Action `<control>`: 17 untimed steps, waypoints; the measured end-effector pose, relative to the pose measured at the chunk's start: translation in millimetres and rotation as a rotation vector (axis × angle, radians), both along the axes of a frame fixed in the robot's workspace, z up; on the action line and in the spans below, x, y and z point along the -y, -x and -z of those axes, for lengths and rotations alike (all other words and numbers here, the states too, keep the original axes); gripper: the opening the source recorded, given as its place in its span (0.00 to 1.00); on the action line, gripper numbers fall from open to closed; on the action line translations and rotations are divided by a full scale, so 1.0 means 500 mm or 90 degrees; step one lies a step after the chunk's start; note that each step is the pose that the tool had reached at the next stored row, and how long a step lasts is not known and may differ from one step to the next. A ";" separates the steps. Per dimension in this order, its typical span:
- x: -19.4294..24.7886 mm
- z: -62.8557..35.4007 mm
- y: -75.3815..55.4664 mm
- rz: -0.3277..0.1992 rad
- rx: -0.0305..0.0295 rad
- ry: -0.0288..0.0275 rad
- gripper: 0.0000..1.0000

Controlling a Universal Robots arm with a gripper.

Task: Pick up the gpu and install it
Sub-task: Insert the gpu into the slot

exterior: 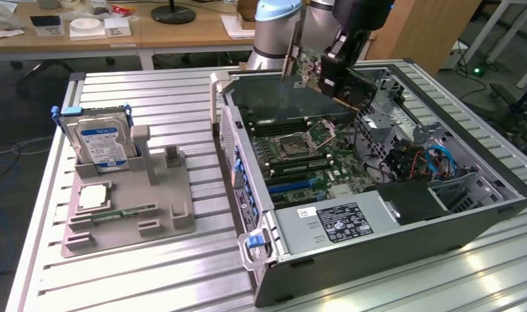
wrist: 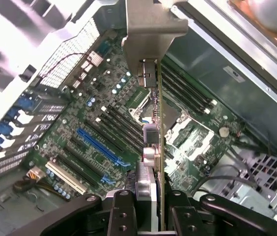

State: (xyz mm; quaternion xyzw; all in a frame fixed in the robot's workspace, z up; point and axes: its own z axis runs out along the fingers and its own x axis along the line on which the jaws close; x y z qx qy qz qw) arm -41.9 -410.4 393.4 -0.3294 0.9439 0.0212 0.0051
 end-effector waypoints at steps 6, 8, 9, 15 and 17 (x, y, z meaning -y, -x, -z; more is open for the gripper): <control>0.0000 0.001 0.000 -0.051 0.0000 0.0000 0.29; 0.0000 0.001 0.000 -0.069 0.0000 0.0000 0.29; 0.0000 0.002 0.000 -0.078 0.0000 0.0000 0.29; 0.0000 0.003 0.000 -0.134 0.0000 0.0000 0.29; 0.0000 0.003 0.000 -0.152 0.0000 0.0000 0.29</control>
